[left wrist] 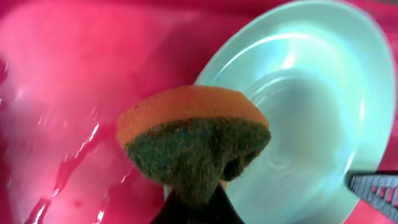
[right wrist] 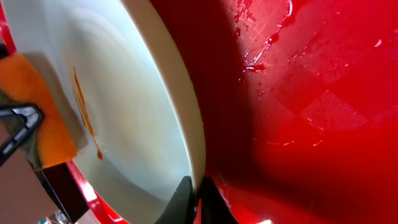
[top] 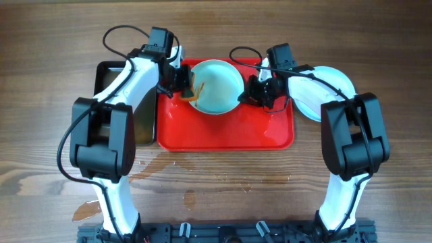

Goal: Clean dirty plates on tray and stack at the side
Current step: 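Scrub the held plate with the sponge in the left gripper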

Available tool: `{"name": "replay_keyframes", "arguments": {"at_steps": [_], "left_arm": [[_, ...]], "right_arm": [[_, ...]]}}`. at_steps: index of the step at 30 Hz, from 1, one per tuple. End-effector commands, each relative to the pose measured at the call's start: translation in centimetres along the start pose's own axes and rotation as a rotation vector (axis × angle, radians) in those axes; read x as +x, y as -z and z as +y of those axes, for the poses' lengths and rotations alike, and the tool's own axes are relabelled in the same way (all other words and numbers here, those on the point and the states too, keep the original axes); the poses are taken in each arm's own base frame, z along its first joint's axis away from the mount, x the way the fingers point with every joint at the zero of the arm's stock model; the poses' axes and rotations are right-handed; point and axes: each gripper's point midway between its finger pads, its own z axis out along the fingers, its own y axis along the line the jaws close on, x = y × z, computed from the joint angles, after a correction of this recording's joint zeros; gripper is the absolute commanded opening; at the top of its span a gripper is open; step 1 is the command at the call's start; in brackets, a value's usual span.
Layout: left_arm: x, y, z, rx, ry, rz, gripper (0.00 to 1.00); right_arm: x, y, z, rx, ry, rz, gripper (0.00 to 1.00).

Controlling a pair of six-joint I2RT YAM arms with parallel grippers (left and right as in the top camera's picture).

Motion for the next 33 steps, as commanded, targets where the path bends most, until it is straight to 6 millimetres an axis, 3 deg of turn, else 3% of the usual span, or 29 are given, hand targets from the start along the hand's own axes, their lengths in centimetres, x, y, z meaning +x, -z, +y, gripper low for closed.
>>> {"name": "replay_keyframes", "arguments": {"at_steps": [1, 5, 11, 14, 17, 22, 24, 27, 33], "left_arm": [[-1.5, 0.2, -1.7, 0.033, -0.087, -0.062, 0.04], [-1.9, -0.2, -2.8, 0.004, -0.224, -0.095, 0.04], [0.0, -3.3, -1.0, -0.221, -0.306, -0.043, 0.04], [2.1, -4.8, 0.7, -0.291, -0.291, 0.042, 0.04], [4.9, -4.5, 1.6, -0.309, -0.273, 0.162, 0.04], [11.0, -3.2, -0.1, -0.094, -0.33, 0.434, 0.04], [12.1, -2.7, -0.8, -0.02, -0.364, 0.485, 0.04], [11.9, -2.9, -1.8, 0.045, -0.39, 0.47, 0.04], [8.7, -4.6, -4.4, 0.103, -0.433, 0.304, 0.04]], "right_arm": [[0.7, -1.1, -1.0, 0.017, -0.007, 0.029, 0.04], [0.9, -1.4, -0.6, 0.016, 0.01, 0.028, 0.04], [0.9, -1.5, -0.5, 0.015, 0.013, 0.029, 0.04], [0.9, -1.5, -0.5, 0.015, 0.013, 0.03, 0.04], [1.0, -1.5, -0.5, 0.015, 0.012, 0.03, 0.04], [0.9, -1.5, -0.5, 0.014, 0.013, 0.029, 0.04], [0.9, -1.5, -0.4, 0.011, 0.013, 0.03, 0.04], [0.9, -1.5, -0.4, 0.011, 0.013, 0.03, 0.04], [1.0, -1.5, -0.4, 0.011, 0.013, 0.03, 0.04]]}}
